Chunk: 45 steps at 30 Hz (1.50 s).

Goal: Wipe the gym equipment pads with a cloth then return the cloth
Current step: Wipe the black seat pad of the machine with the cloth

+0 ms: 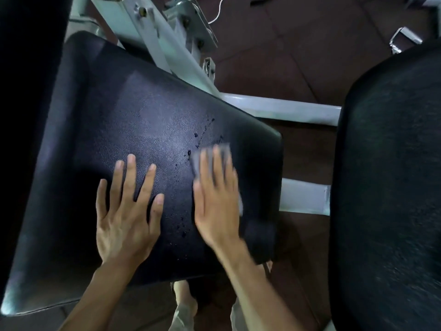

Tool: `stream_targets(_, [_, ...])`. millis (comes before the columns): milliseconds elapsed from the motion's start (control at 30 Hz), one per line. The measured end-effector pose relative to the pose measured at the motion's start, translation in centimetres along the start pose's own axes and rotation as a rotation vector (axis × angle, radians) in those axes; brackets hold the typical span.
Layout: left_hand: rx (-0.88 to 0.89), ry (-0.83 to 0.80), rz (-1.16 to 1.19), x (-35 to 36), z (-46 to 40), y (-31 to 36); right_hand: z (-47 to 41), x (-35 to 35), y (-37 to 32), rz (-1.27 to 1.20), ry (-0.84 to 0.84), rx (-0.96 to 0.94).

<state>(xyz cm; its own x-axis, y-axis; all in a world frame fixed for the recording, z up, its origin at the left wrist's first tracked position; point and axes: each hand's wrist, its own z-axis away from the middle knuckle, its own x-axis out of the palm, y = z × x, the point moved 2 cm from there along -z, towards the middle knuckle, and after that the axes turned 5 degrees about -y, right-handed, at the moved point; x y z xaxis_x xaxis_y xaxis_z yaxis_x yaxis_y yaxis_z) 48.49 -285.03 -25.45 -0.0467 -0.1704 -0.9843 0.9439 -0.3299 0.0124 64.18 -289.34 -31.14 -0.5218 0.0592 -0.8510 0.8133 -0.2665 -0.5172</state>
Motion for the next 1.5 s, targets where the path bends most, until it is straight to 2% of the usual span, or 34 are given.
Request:
stream_targets(67, [0.004, 0.005, 0.006, 0.0, 0.0, 0.1, 8.0, 0.4, 1.1, 0.021, -0.074, -0.036])
stream_targets(133, [0.005, 0.010, 0.009, 0.0, 0.0, 0.1, 9.6, 0.0, 5.2, 0.028, -0.062, 0.112])
stream_targets(233, [0.012, 0.016, 0.000, 0.1, -0.1, 0.1, 0.1, -1.5, 8.8, -0.046, 0.079, 0.436])
stream_targets(267, [0.013, 0.015, -0.009, 0.1, -0.1, 0.1, -4.5, -2.0, 8.5, -0.071, 0.121, 0.480])
stream_targets(300, [0.013, 0.015, -0.014, 0.2, -0.2, 0.3, -8.3, -2.5, 7.5, -0.064, 0.147, 0.455])
stream_targets(367, [0.010, 0.010, -0.021, 0.3, -0.3, 0.2, -11.4, -1.8, 3.2, -0.011, 0.139, 0.240])
stream_targets(467, [-0.001, -0.013, -0.020, 0.1, -0.2, 0.0, -3.0, -0.5, -1.8, 0.028, -0.027, -0.108])
stream_targets(533, [-0.008, -0.018, -0.021, 0.0, -0.1, -0.1, 5.5, 0.2, -0.8, 0.020, -0.125, -0.169])
stream_targets(600, [-0.006, -0.029, -0.027, 0.0, -0.1, -0.1, 9.8, 0.0, 2.7, 0.031, -0.146, -0.086])
stream_targets(633, [-0.006, -0.034, -0.029, 0.0, -0.1, -0.1, 9.1, -0.2, 4.7, 0.036, -0.151, -0.005])
stream_targets(733, [0.002, -0.042, -0.048, 0.2, -0.3, -0.1, 0.5, -1.2, 6.5, 0.065, -0.074, 0.234])
stream_targets(800, [-0.003, -0.028, -0.052, 0.4, -0.2, -0.1, -6.4, -2.0, 4.5, -0.032, 0.022, 0.354])
stream_targets(867, [-0.004, -0.035, -0.063, 0.4, -0.2, -0.1, -7.5, -1.2, 1.2, -0.063, 0.099, 0.305])
stream_targets(967, [0.000, -0.031, -0.030, 0.3, -0.1, -0.1, 1.2, 0.1, -2.7, -0.053, -0.053, 0.023])
stream_targets(1067, [-0.007, -0.025, -0.044, 0.4, 0.0, -0.3, 4.9, -0.2, -0.6, -0.102, -0.116, -0.081])
stream_targets(1200, [0.007, -0.026, -0.053, 0.4, -0.1, -0.3, 0.9, -0.9, 1.8, -0.036, -0.156, 0.086])
stream_targets(1500, [0.006, -0.029, -0.030, 0.2, -0.2, -0.3, 2.7, 0.2, -0.3, -0.088, -0.100, 0.159])
